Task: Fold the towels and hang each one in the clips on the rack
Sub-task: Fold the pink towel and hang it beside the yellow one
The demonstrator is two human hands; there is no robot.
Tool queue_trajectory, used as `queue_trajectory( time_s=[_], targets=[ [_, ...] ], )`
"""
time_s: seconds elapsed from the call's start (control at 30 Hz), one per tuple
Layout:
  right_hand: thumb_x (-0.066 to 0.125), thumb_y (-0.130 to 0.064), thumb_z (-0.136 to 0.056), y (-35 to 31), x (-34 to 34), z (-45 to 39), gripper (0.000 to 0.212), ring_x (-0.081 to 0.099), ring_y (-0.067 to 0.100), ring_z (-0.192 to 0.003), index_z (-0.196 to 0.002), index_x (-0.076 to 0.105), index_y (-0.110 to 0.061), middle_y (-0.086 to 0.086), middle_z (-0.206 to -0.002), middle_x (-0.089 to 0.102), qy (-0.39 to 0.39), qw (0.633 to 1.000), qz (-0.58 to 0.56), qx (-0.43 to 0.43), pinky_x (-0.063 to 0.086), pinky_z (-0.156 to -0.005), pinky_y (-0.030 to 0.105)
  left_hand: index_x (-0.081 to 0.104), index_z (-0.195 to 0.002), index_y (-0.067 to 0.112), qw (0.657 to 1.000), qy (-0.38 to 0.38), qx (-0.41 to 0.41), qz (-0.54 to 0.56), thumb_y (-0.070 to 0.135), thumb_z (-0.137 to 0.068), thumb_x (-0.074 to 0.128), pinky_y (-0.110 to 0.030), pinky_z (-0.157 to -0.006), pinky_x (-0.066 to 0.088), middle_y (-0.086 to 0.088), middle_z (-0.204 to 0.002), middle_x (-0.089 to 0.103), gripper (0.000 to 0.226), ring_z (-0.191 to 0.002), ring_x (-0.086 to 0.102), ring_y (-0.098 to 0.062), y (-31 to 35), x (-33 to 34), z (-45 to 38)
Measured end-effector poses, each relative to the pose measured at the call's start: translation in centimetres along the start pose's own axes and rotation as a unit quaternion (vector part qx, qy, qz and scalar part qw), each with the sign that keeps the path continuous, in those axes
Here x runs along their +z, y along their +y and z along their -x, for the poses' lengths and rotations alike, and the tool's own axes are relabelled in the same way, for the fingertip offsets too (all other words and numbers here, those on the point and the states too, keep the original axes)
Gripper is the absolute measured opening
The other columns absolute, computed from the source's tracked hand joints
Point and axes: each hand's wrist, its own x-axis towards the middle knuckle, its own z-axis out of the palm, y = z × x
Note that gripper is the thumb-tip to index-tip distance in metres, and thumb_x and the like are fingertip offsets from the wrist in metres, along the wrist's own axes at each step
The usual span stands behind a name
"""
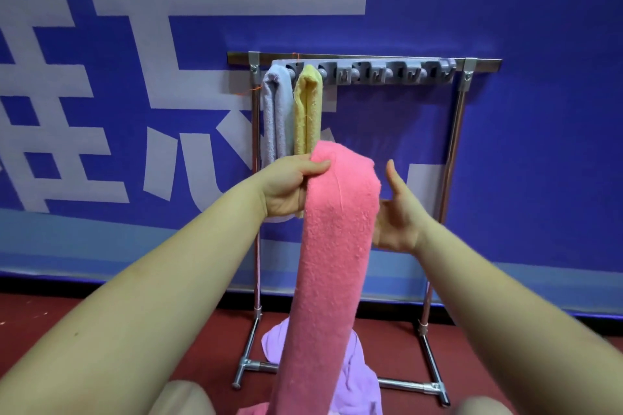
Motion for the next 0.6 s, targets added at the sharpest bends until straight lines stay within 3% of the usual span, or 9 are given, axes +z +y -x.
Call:
queue_trajectory(
  time_s=[0.07,0.17,0.27,0.37,0.5,0.6],
  targets=[
    [0.056,-0.08,-0.056,2.3,0.1,0.4,0.085,0.067,0.024,-0.092,-0.102,0.071,-0.009,0.01,-0.102,0.071,-0.091,0.996,0.005,0.005,0.051,-0.086,0.036,0.055,-0.107,0.004,1.0,0.019,-0.002,-0.006,0.009,-0.098,0.036,-0.028,-0.065,0.058,-0.011,-0.083,0.067,0.022,-0.068,0.068,-0.017,0.2,-0.1,-0.2],
    [0.083,-0.058,-0.046,4.0,0.7,1.2,0.065,0.069,0.018,-0.087,-0.095,0.076,-0.016,0.003,-0.095,0.074,-0.134,0.987,0.087,0.009,0.055,-0.08,0.031,0.052,-0.115,-0.002,0.999,0.053,-0.009,-0.008,0.009,-0.099,0.034,-0.029,-0.065,0.058,-0.014,-0.089,0.064,0.026,-0.071,0.068,-0.018,0.6,-0.4,-0.4],
    [0.091,-0.037,-0.044,3.8,0.7,1.6,0.056,0.07,0.016,-0.08,-0.094,0.075,-0.017,0.002,-0.09,0.074,-0.128,0.983,0.13,-0.008,0.057,-0.073,0.029,0.042,-0.129,-0.003,0.995,0.095,-0.004,-0.01,0.008,-0.099,0.034,-0.029,-0.062,0.058,-0.015,-0.092,0.061,0.033,-0.077,0.064,-0.02,1.0,-1.3,-0.6],
    [0.091,-0.022,-0.048,2.9,1.2,1.6,0.059,0.071,0.019,-0.081,-0.102,0.07,-0.013,0.006,-0.094,0.073,-0.133,0.983,0.127,-0.03,0.058,-0.071,0.031,0.037,-0.131,-0.005,0.99,0.137,-0.009,-0.006,0.008,-0.099,0.035,-0.029,-0.056,0.058,-0.015,-0.091,0.059,0.034,-0.07,0.066,-0.019,0.8,-3.0,-0.8],
    [0.09,-0.013,-0.043,1.2,2.2,1.2,0.067,0.071,0.021,-0.079,-0.106,0.066,-0.007,0.011,-0.093,0.072,-0.119,0.985,0.11,-0.05,0.059,-0.071,0.032,0.048,-0.109,-0.001,0.985,0.165,-0.025,0.045,0.008,-0.099,0.034,-0.023,-0.048,0.056,-0.011,-0.076,0.059,0.019,-0.047,0.062,-0.011,-0.7,-3.7,-1.0],
    [0.085,-0.008,-0.048,-0.2,2.8,0.7,0.063,0.071,0.021,-0.076,-0.107,0.062,-0.003,0.013,-0.09,0.072,-0.079,0.991,0.086,-0.064,0.059,-0.072,0.033,0.056,-0.082,0.007,0.986,0.143,-0.045,0.075,0.012,-0.098,0.035,-0.023,-0.047,0.049,-0.003,-0.054,0.053,0.026,-0.041,0.05,-0.01,-2.7,-2.9,-0.8]
  ],
)
